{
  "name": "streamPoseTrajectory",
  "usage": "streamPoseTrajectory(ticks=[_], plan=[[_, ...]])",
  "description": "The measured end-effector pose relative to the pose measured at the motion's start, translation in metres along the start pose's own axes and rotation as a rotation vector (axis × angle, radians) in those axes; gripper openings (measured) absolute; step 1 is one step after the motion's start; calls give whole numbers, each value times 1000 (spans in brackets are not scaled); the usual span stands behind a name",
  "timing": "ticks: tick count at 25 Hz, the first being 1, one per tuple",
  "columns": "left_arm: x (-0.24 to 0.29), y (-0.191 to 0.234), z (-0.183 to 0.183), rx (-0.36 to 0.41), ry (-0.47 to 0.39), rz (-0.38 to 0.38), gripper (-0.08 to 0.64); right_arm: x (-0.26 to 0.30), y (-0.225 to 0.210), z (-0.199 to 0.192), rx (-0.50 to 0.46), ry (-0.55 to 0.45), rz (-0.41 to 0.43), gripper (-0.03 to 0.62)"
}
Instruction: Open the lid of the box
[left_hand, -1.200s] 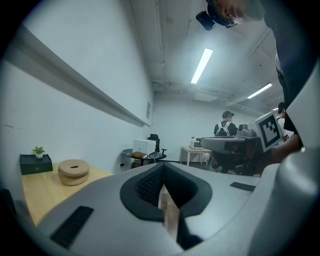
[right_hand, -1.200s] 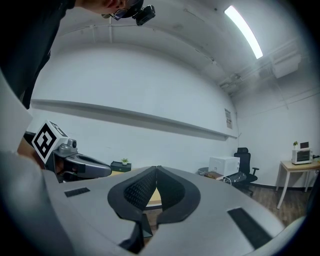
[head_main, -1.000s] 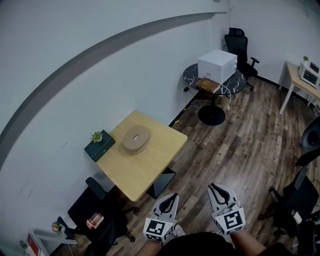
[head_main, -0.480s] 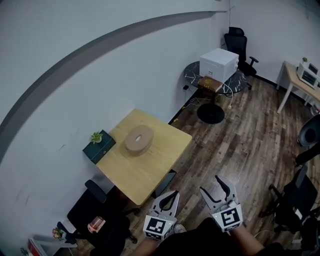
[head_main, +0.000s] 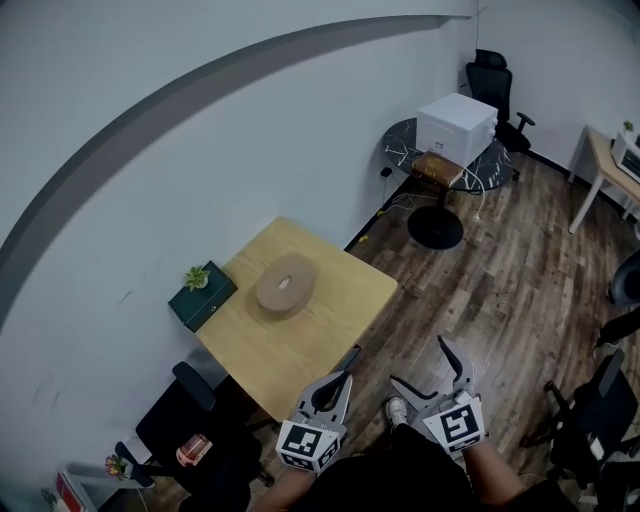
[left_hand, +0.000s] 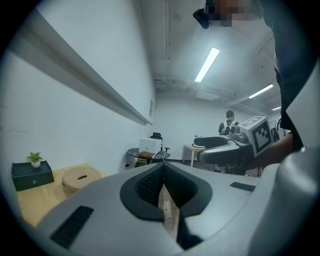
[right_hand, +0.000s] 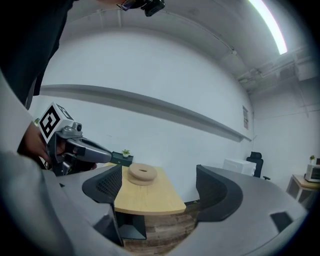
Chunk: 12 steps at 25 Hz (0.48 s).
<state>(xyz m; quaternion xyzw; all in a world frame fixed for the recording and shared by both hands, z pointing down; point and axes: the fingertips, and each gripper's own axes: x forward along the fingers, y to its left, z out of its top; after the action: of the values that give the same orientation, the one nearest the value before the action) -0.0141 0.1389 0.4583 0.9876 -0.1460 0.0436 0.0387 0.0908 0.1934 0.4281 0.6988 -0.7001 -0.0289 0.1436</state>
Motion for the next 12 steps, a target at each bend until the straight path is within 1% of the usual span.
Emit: streamPoseTrajectory(ticks=[3,7,12], plan=[[19,22,3,-6,-3,44,17,29,-19,-2,-37,-1,40,472],[44,47,5,-31,17,106,17,65,-41,-2,-35,0,100,476],[78,68,10,-45,24,170,17,102,-67,-5,-61,23,180,485]])
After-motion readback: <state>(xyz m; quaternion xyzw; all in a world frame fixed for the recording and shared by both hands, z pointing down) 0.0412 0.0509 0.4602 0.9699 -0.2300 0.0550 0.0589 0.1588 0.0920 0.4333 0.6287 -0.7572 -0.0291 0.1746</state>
